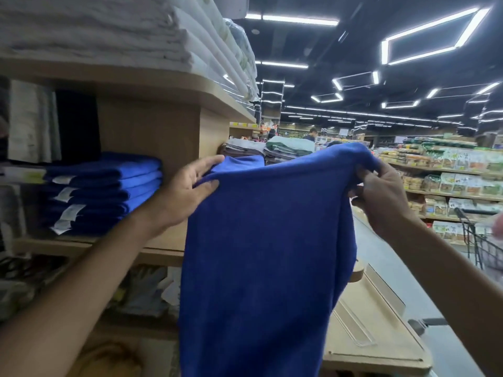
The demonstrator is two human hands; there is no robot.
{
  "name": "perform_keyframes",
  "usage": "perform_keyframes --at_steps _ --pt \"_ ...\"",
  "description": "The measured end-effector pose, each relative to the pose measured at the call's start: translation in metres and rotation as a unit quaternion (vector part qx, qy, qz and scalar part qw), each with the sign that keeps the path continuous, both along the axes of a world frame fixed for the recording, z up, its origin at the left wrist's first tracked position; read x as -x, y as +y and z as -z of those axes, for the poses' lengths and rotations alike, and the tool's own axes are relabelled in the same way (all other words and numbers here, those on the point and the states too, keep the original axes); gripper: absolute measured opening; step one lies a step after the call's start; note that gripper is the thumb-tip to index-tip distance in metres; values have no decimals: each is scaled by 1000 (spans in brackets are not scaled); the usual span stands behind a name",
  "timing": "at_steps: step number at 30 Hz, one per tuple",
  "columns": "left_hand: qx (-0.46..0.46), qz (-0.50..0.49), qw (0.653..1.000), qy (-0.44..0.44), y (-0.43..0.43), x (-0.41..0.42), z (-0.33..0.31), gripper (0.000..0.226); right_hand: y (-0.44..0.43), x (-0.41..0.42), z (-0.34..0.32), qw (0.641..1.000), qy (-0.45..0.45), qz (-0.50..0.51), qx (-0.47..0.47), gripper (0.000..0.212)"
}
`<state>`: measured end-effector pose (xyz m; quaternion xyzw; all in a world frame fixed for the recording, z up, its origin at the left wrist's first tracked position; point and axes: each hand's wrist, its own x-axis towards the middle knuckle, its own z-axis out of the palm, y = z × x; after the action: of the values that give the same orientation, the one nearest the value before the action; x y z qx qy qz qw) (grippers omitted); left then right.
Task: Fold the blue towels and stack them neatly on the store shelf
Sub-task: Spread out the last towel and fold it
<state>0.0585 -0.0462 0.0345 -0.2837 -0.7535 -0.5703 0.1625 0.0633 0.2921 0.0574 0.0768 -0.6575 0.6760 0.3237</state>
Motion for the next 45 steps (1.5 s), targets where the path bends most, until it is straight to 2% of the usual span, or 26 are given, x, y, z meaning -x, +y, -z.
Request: perform_keyframes --at_steps 3,6,8,10,12,15,18,22,24,25,27,29,31,34,36,38,42,44,45 --pt "64 -50 996 26 -6 11 -18 47 -8 12 -15 1000 11 5 5 24" --pt "27 -114 991 59 -1 44 -45 34 -18 29 -40 997 71 26 -7 26" --pt "-62 -119 990 37 7 72 -64 26 -22 50 -57 981 120 121 -96 20" --pt "-135 -111 985 4 16 98 -78 28 -24 76 -71 950 122 216 -188 25" --pt "-128 -139 982 13 24 127 -83 29 -28 104 -76 936 101 227 -248 30" --pt "-2 -202 978 60 35 155 -68 33 -33 147 -56 906 23 214 -365 37" --pt "147 -228 958 96 40 166 -26 40 -34 180 -7 869 -121 183 -443 61" --pt "321 -156 932 65 41 158 23 48 -37 199 77 800 -227 142 -536 76" --pt "362 -126 922 60 34 141 34 45 -38 202 103 783 -265 109 -552 82" --pt "334 -131 930 79 28 127 39 42 -38 205 108 780 -280 94 -552 83" --pt "215 -157 955 132 13 85 56 25 -38 208 109 780 -291 75 -549 85" --pt "115 -172 968 144 0 35 79 9 -38 208 108 782 -289 76 -547 88" --pt "55 -187 973 124 -12 -9 111 17 -40 206 107 786 -283 81 -543 87" --pt "41 -228 969 86 -21 -50 168 23 -42 201 107 786 -262 110 -550 78" --pt "40 -266 963 4 -21 -60 209 23 -42 196 105 780 -240 135 -561 76" --pt "29 -279 953 -115 -21 -62 247 31 -44 189 104 775 -218 172 -568 78" --pt "49 -223 939 -257 -21 -53 295 57 -51 172 96 746 -184 244 -592 77" --pt "32 -186 930 -315 -20 -50 302 55 -53 164 91 724 -147 279 -614 72" --pt "30 -170 925 -340 -19 -50 301 46 -55 160 87 721 -127 287 -618 67"
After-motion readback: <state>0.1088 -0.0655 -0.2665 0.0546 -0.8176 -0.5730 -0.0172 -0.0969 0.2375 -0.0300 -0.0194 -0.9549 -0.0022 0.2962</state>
